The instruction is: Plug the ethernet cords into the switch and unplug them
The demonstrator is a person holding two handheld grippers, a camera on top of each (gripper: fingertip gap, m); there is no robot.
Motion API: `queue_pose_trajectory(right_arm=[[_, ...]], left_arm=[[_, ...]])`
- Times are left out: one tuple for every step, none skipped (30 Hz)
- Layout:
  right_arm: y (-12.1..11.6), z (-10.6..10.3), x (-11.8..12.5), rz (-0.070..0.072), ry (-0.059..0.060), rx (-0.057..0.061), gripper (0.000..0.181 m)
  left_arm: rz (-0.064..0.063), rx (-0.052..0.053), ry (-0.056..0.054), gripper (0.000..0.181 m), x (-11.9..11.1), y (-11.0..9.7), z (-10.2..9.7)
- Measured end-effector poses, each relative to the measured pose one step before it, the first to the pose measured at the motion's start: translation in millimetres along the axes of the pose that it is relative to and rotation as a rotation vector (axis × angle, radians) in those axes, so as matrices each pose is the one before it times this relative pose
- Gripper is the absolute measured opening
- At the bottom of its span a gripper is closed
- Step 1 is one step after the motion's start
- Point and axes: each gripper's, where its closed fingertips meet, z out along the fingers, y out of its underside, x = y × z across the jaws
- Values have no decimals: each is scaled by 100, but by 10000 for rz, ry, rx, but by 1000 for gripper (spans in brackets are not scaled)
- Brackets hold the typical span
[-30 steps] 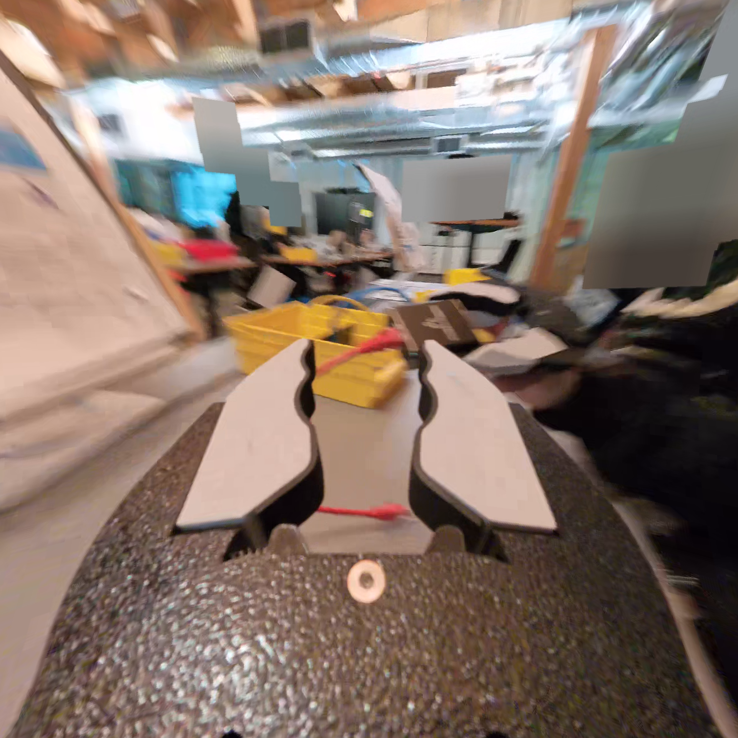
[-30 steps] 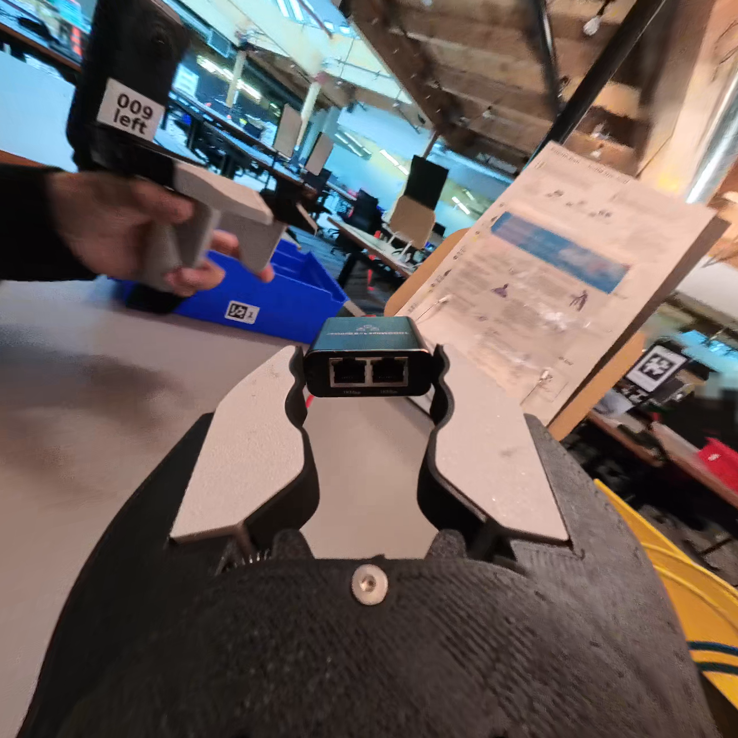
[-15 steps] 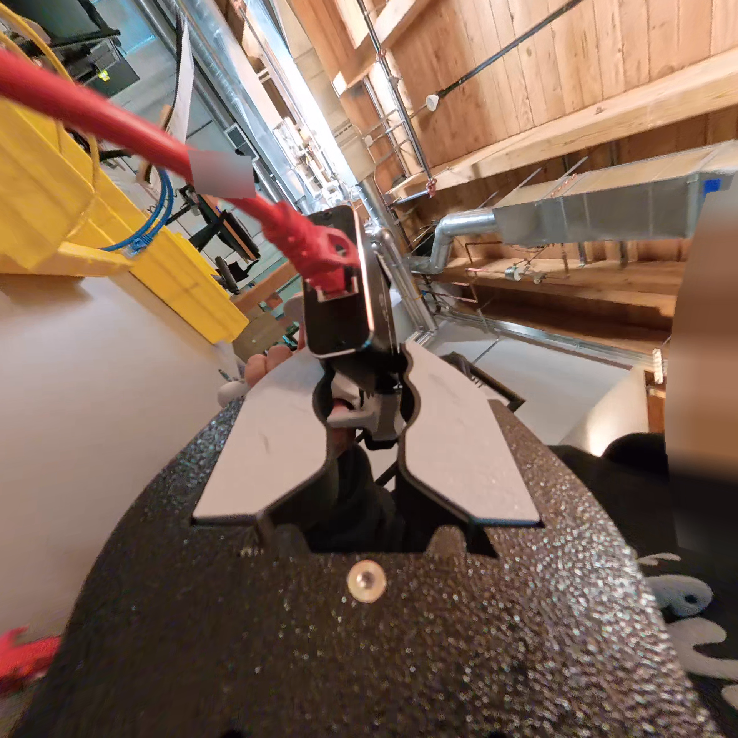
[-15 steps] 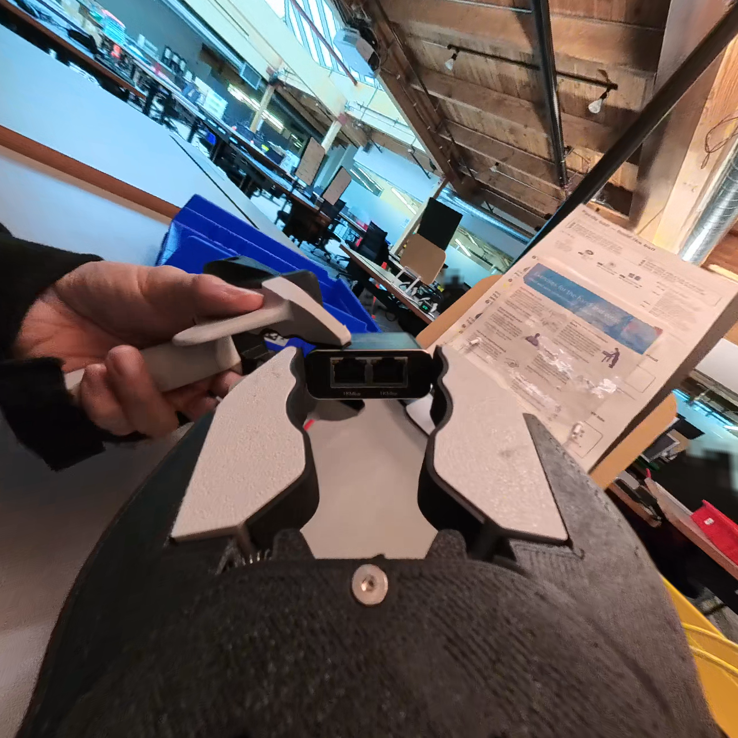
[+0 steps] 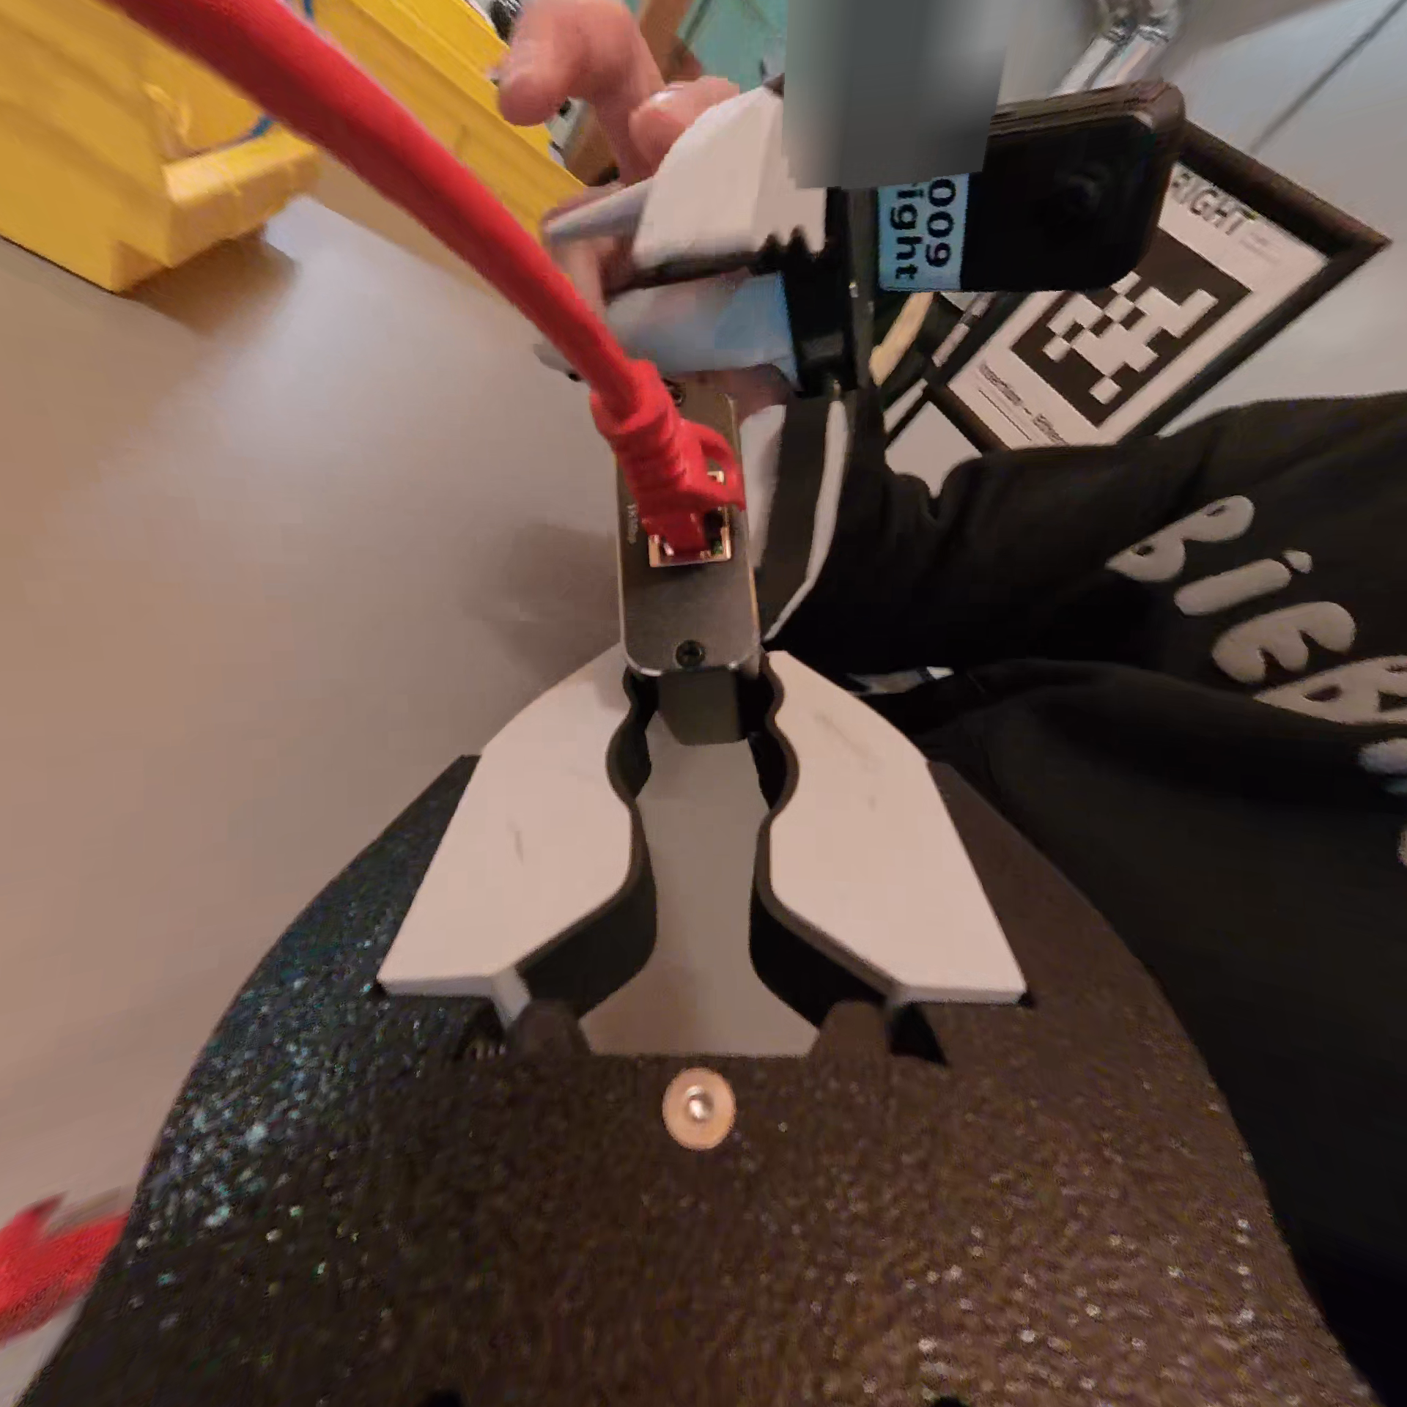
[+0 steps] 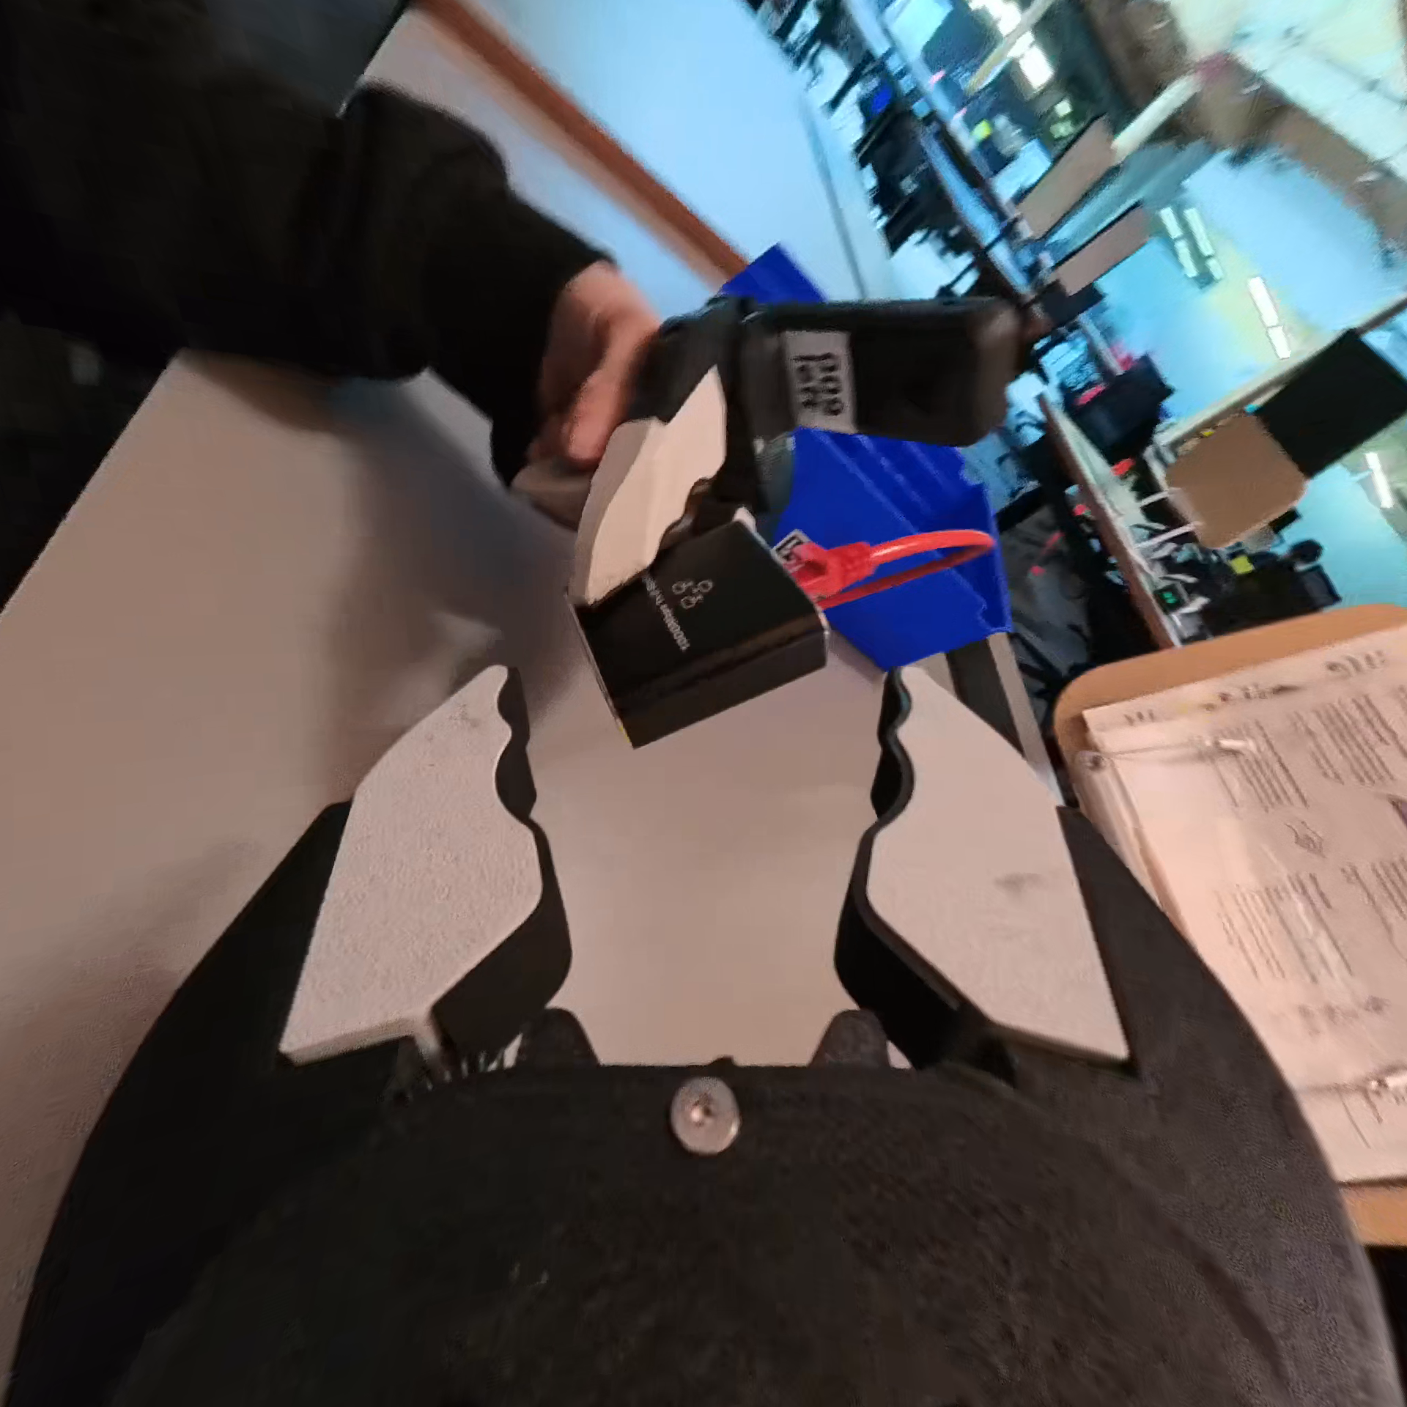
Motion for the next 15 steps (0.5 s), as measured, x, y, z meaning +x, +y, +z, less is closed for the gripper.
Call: queue_pose_trajectory(right_arm=[[162, 647, -476, -289, -242, -184, 88], [9, 518, -465, -209, -230, -34, 85], [-15, 418, -60, -168, 46, 2, 78], [59, 379, 101, -210, 185, -49, 71], [189, 324, 19, -189, 152, -123, 66], [334, 211, 54, -145, 123, -217, 66], [475, 192, 155, 2, 220, -369, 66], [266, 181, 292, 66, 439, -297, 66], [191, 139, 461, 56, 638, -279, 66], [354, 120, 576, 32, 699, -386, 66], [449, 79, 637, -7, 723, -438, 66], [416, 75, 757, 19, 766, -417, 65], [533, 121, 742, 47, 703, -523, 65], [408, 111, 707, -122, 689, -426, 65], [385, 85, 819, -293, 787, -485, 65]], left_arm=[[-58, -213, 171, 25, 268, 338, -65], [-16, -198, 29, 25, 98, 325, -37], [-7, -174, -15, 25, 28, 286, -7], [9, -101, -18, 25, 36, 139, 8], [-3, -67, -155, 25, -131, 69, -22], [13, -54, -320, 25, -372, 41, -130], [53, 62, -252, 25, -292, -141, -250], [118, 201, -166, 25, -152, -340, -340], [217, 331, -278, 25, -251, -532, -363], [295, 384, -551, 25, -535, -662, -299], [350, 420, -820, 25, -866, -743, -213], [315, 460, -967, 27, -995, -819, -137], [260, 480, -985, 30, -894, -859, -52], [216, 457, -1043, 39, -871, -842, -36], [169, 337, -1088, 47, -842, -677, -14]])
